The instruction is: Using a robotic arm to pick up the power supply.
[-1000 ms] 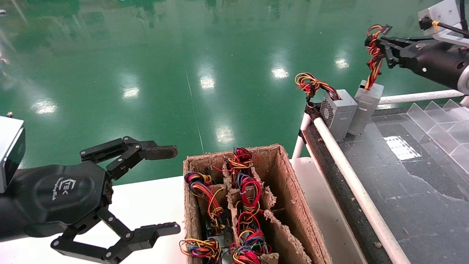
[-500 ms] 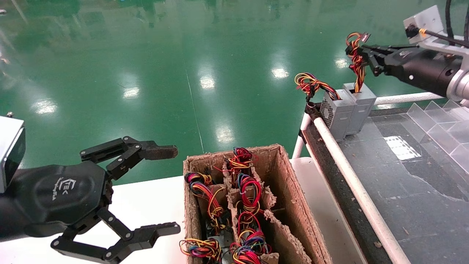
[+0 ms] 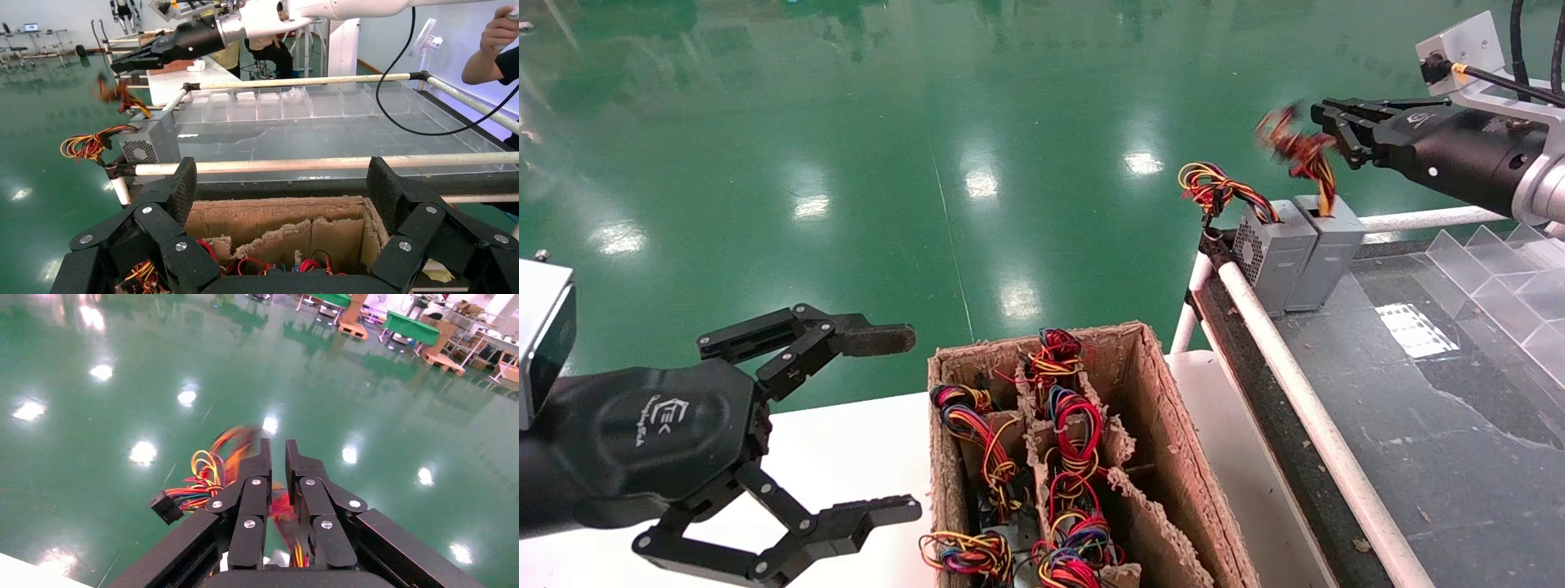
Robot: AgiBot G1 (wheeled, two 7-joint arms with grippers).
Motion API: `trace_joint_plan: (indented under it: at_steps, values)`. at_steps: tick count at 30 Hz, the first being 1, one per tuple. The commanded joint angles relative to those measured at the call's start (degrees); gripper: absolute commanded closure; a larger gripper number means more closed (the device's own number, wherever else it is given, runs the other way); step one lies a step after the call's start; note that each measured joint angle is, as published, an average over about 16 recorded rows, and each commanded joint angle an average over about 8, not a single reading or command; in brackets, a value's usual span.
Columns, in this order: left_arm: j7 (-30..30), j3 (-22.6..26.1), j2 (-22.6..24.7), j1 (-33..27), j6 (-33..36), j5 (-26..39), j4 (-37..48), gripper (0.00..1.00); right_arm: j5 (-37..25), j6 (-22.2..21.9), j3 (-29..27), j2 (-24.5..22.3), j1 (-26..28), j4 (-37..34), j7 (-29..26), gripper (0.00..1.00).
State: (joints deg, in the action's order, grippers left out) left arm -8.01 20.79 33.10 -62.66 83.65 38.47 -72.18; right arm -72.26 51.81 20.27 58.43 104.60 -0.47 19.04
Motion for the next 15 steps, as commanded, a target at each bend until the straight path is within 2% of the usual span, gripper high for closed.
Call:
trace_joint_plan:
  at_steps: [1,15]
  values:
    - [0.0,0.0,0.0,0.0,0.0,0.0,0.0,0.0,-0.08,0.17,0.05,-0.05,-0.02,0.04,-0.08,0.0]
    - [0.0,0.0,-0.01,0.01,-0.02,0.0,0.02,0.0,1.17,3.46,-0.38,-1.59,-0.84,2.69,-1.33,0.0]
